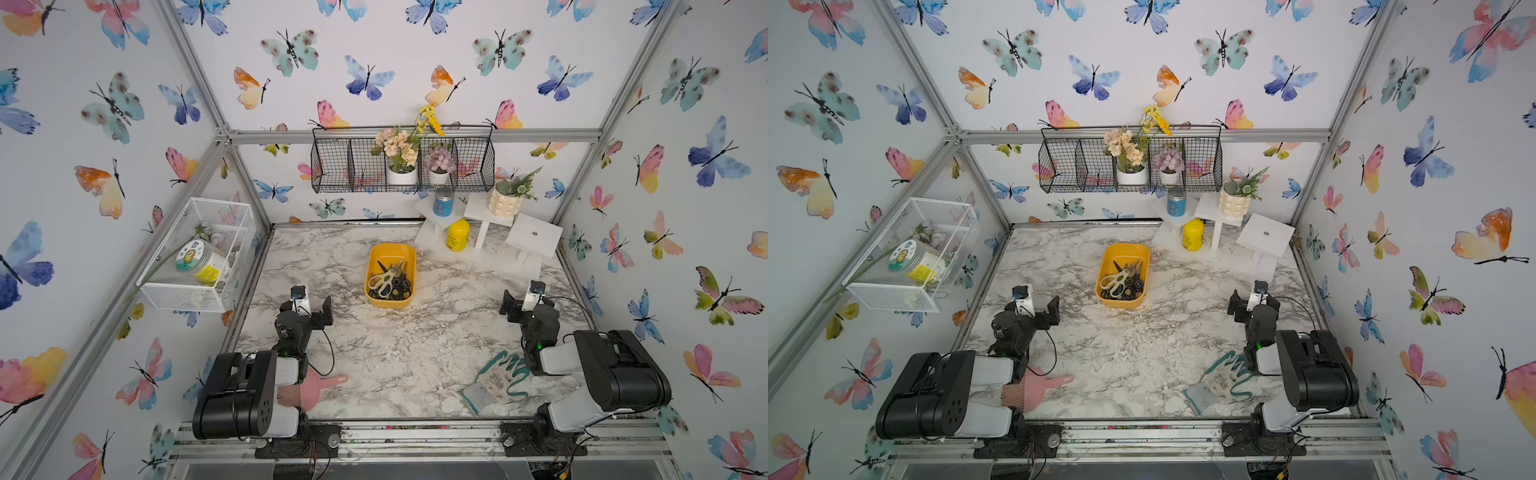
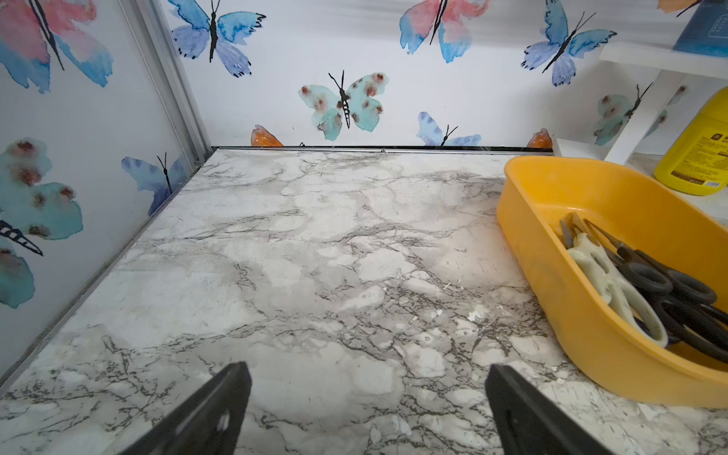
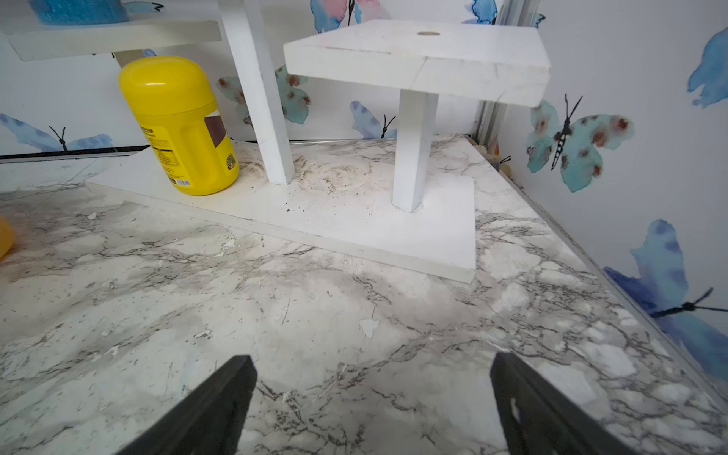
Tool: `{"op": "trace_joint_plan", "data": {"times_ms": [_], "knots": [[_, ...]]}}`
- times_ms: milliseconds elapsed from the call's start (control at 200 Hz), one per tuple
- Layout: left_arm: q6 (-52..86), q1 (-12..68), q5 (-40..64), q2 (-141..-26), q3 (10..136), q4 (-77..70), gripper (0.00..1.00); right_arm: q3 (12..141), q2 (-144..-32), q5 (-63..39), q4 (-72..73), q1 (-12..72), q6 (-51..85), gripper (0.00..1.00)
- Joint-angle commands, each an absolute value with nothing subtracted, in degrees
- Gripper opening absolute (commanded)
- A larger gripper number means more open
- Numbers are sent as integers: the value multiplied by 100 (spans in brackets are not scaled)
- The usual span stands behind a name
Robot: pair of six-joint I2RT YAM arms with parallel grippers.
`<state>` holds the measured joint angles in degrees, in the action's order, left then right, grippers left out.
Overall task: Take the scissors out of the storage box
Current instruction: Pick up the scissors from the storage box.
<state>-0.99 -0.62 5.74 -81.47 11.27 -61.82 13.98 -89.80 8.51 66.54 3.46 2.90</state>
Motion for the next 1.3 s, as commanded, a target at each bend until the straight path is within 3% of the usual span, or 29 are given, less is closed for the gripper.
{"op": "trace_joint_plan", "data": {"times_ms": [0,721,781,866,991,1046,1291], "knots": [[-88,-31,426,-8060,1203,-6143,98,1433,-8982,729,6797,342,250,99],[-70,-23,440,-8063,1209,-6125,98,1536,-8957,612,6865,336,167,100],[1,78,-26,-8062,1342,-6065,99,2163,-8553,511,5242,343,135,99],[112,88,-319,-7752,2271,-4012,99,2931,-8390,454,4020,343,77,100],[455,198,-348,-7668,3272,-2370,99,3704,-8420,489,2985,404,346,99],[606,412,-470,-7640,3653,-1789,100,4098,-8429,552,2460,566,412,98],[1427,1906,-717,-8705,6043,958,88,5483,-8846,458,511,1414,893,97]]}}
